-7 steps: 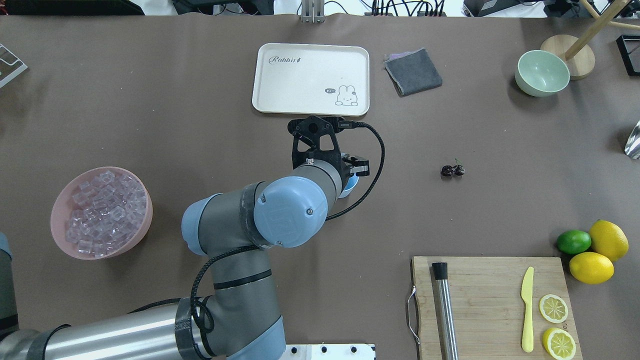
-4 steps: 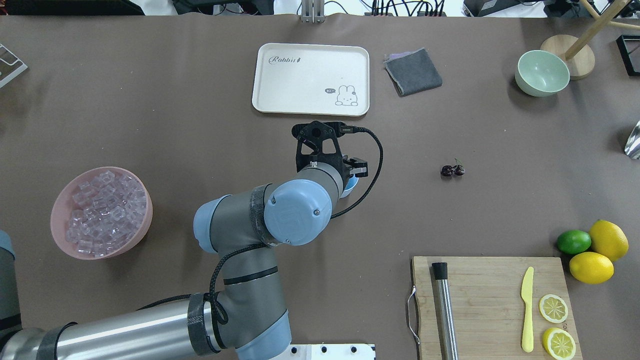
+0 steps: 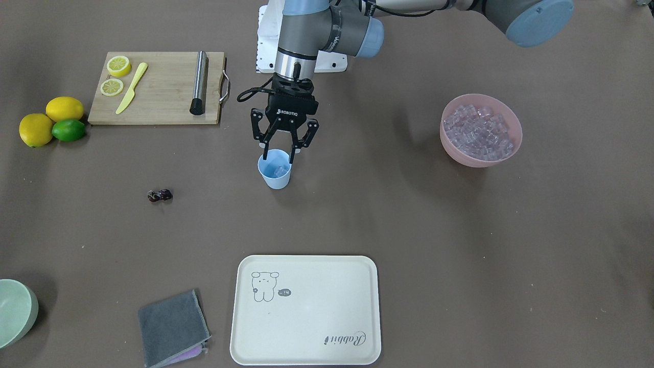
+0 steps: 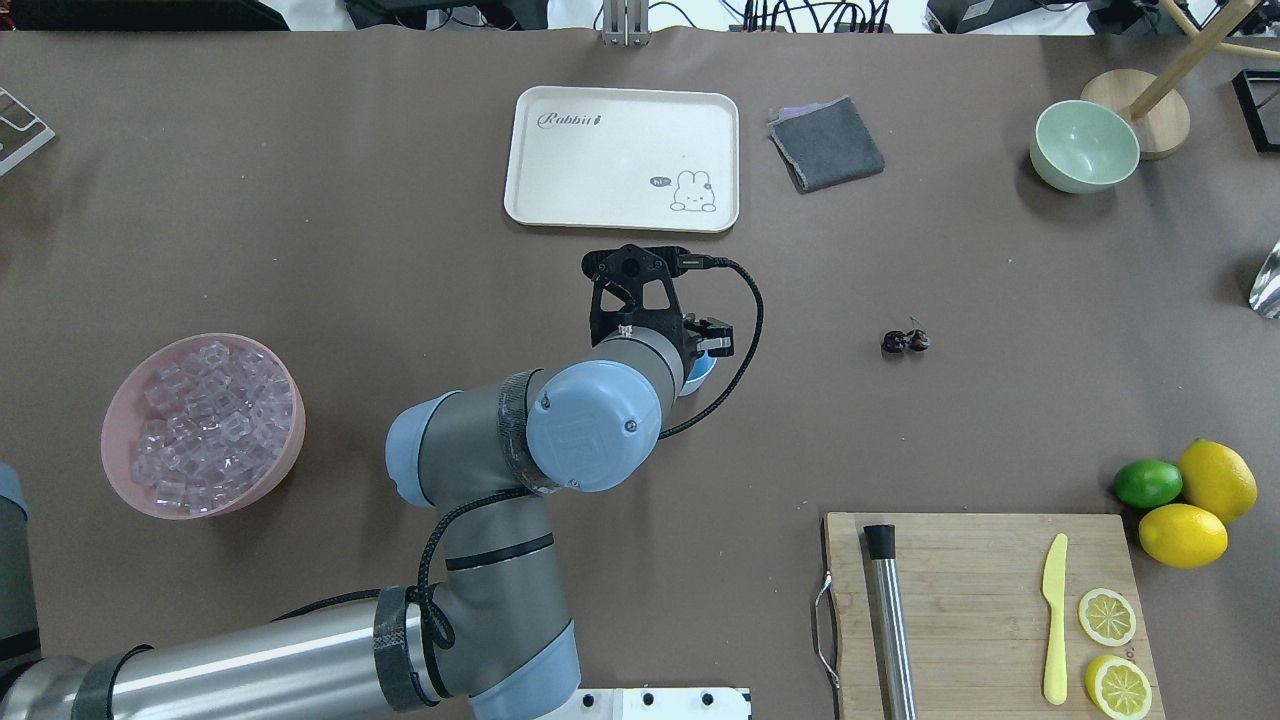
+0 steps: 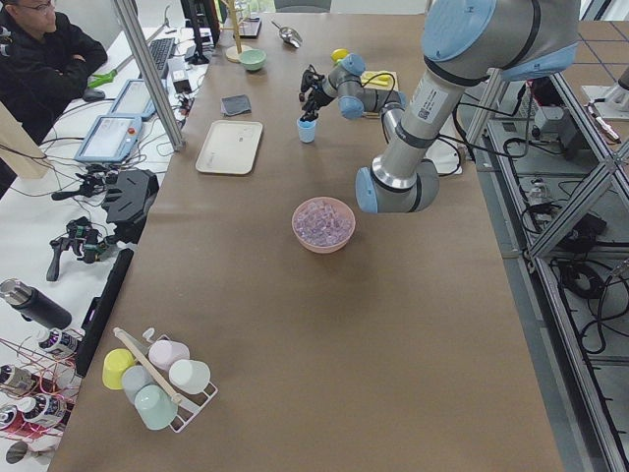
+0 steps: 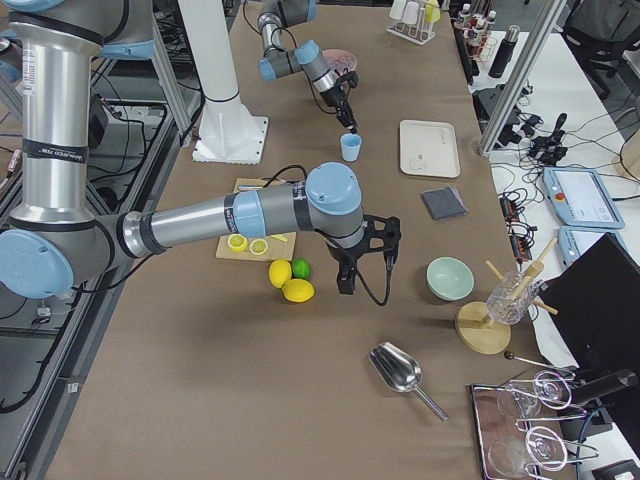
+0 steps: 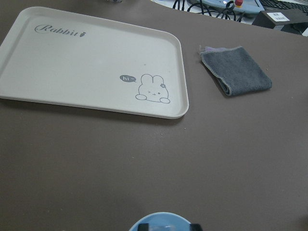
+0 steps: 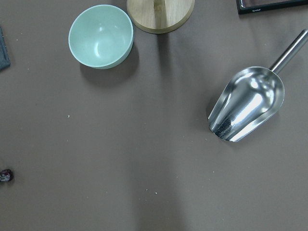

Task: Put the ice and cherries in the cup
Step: 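Open the left gripper to drop the ice cube into the cup, then draw the left arm back while the right gripper moves toward the cherries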

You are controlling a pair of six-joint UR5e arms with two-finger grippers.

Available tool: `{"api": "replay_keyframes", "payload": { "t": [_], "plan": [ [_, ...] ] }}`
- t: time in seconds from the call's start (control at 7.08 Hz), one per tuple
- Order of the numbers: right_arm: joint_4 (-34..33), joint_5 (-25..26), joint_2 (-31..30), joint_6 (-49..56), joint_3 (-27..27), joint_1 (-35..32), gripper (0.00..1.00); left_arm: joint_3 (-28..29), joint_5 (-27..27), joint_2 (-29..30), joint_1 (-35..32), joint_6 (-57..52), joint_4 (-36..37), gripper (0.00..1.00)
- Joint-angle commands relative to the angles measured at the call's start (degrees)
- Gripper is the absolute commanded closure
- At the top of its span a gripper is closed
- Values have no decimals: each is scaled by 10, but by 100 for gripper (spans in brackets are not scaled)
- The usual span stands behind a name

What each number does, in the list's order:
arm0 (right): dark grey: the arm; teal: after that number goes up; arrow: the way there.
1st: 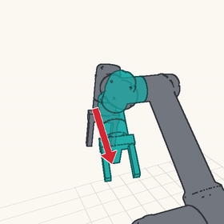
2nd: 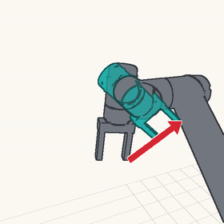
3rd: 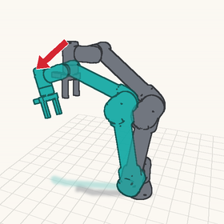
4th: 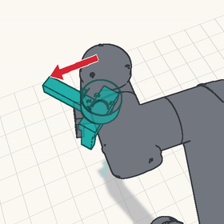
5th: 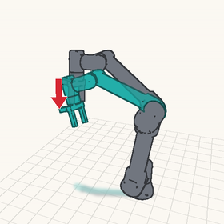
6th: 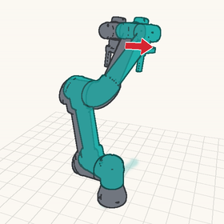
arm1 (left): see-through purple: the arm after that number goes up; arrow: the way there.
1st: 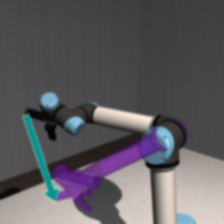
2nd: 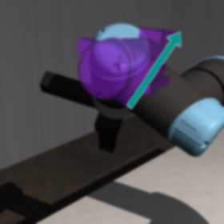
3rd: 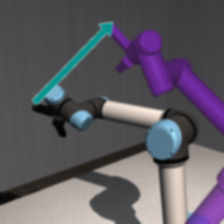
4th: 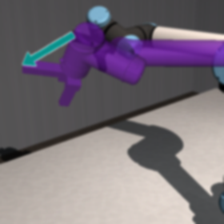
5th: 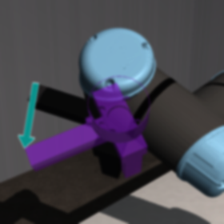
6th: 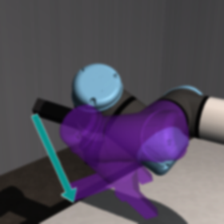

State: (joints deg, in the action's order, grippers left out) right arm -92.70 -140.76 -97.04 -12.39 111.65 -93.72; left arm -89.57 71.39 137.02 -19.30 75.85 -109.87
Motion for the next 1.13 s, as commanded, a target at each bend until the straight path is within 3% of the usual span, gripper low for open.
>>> {"api": "replay_keyframes", "payload": {
  "t": [0.0,0.14,0.42,0.71,0.99],
  "plan": [
    [0,0,1,2,1,0,0,-35,3,-8,2,-3,7,3],
    [0,-1,8,0,5,9,0,-76,5,-20,-2,-30,31,3],
    [97,-1,7,-21,1,59,0,-187,79,-25,-51,-59,177,3],
    [192,4,43,-141,-4,154,0,-292,147,-102,-119,-97,213,3],
    [211,43,103,-204,-6,262,0,-338,237,-144,-220,-160,249,3]
  ]
}}
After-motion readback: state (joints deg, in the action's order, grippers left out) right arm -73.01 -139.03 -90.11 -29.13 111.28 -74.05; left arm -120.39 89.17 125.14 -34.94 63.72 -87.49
